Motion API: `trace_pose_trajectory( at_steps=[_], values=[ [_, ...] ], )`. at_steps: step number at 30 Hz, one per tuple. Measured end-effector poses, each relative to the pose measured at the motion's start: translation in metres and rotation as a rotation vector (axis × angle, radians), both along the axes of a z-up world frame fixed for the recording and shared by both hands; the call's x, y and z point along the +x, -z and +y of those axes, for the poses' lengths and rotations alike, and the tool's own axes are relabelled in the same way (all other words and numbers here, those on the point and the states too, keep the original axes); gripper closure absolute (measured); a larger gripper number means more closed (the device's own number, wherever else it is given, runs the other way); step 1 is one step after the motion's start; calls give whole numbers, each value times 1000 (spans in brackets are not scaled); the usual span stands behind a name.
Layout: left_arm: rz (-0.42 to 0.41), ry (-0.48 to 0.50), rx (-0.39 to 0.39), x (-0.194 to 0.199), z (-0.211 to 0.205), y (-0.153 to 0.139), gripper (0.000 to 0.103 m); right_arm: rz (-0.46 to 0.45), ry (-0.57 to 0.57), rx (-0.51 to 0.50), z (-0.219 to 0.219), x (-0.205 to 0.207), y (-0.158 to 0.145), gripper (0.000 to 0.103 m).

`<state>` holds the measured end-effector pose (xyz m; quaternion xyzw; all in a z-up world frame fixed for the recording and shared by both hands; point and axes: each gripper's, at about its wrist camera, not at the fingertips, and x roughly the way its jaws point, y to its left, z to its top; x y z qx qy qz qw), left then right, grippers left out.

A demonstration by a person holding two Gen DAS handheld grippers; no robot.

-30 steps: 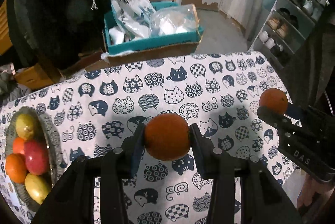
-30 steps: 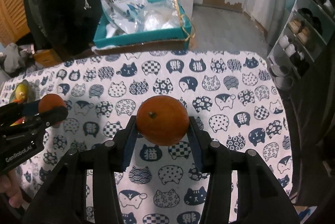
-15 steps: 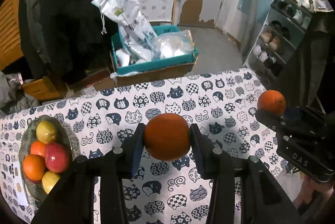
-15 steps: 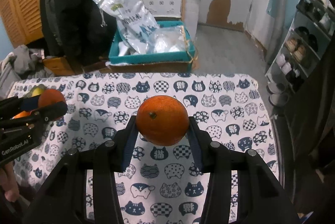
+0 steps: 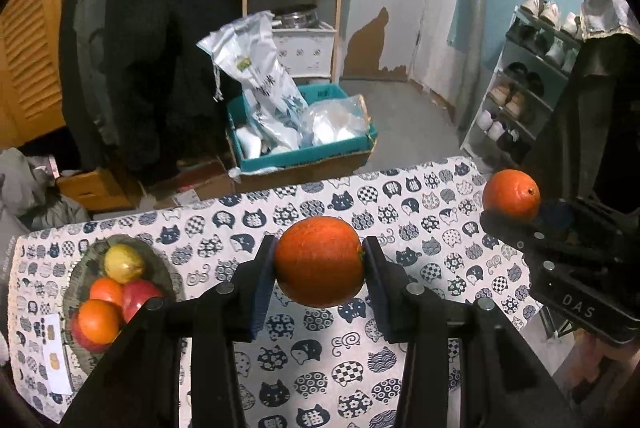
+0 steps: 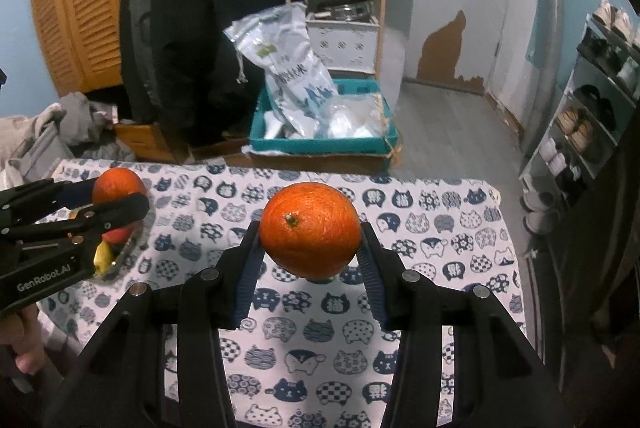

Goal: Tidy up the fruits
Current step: 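Lift both tangerines and carry them toward the green bowl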

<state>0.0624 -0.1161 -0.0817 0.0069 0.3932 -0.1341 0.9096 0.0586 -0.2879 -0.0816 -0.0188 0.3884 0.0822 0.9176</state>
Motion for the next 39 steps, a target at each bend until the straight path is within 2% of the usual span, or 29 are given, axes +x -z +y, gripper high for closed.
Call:
trace_pose_trajectory(
  at_steps=[15, 29, 39],
  values=[
    [-56, -105, -9, -20, 62, -21, 60, -48, -110, 12, 58, 3, -24, 57],
    [-60, -242, -16, -31, 136, -20, 60, -31, -239, 20, 134, 18, -28, 57],
    [-22, -333, -24, -34, 186, -5, 60, 5, -312, 22, 182, 31, -19, 57]
  ],
)
